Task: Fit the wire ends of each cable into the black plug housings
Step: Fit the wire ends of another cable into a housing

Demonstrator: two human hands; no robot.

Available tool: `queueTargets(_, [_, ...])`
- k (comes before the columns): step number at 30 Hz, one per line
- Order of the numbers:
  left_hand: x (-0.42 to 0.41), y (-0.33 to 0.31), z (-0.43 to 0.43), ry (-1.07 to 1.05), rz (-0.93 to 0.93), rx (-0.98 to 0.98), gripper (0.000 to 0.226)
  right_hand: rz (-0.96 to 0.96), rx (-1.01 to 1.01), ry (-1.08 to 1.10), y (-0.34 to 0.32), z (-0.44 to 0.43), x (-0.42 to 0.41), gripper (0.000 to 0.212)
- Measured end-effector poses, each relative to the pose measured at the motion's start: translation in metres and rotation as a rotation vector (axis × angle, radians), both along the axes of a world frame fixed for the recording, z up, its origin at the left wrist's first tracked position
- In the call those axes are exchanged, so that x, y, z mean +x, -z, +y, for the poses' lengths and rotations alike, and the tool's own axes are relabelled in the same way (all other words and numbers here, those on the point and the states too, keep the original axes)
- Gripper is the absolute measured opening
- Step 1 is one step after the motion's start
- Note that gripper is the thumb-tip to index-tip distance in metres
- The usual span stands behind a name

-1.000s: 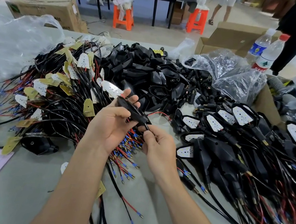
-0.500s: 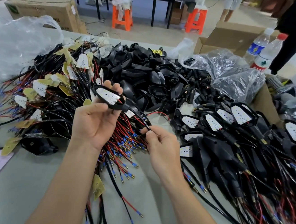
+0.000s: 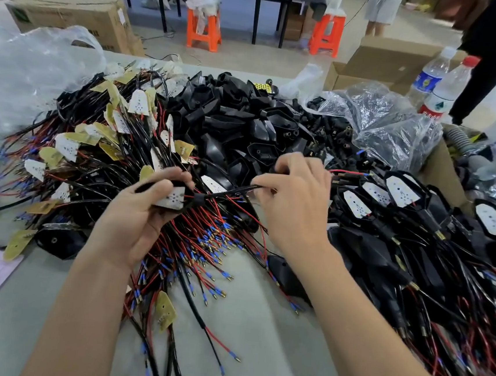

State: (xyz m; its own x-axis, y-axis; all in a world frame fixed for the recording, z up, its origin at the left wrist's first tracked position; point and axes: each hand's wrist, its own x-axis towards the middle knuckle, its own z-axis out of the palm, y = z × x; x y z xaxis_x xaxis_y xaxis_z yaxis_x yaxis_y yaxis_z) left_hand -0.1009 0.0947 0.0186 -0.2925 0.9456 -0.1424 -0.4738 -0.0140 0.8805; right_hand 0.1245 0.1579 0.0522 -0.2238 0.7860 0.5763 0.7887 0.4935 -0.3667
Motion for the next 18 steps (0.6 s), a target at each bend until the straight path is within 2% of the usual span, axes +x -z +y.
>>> queueTargets(2, [0.008, 0.003, -0.003, -0.029, 0.131, -0.092, 0.032, -0.094, 0.053, 0.101, 0.0, 0.008, -0.001, 0.01])
queueTargets(4, [0.016, 0.008, -0.006, -0.035, 0.27, -0.178, 0.025, -0.124, -0.036, 0.181, 0.0, 0.015, -0.003, 0.011])
queueTargets(6, [0.025, 0.015, -0.008, 0.0, 0.428, -0.226, 0.026, 0.018, -0.175, 0.197, 0.0, 0.021, -0.004, 0.019])
queueTargets(9, [0.041, 0.021, -0.01, 0.028, 0.503, -0.23, 0.025, 0.372, -0.435, 0.045, -0.002, 0.027, -0.006, 0.038])
queueTargets(11, [0.051, 0.025, -0.009, -0.02, 0.585, -0.239, 0.022, 0.543, -0.572, -0.028, -0.001, 0.031, -0.008, 0.037])
queueTargets(15, [0.078, 0.031, -0.014, 0.04, 0.683, -0.256, 0.015, 0.788, -0.719, -0.098, 0.006, 0.037, -0.013, 0.03])
queueTargets(18, [0.094, 0.04, -0.019, 0.082, 0.659, -0.284, 0.013, 0.792, -0.772, -0.139, 0.014, 0.034, -0.014, 0.037])
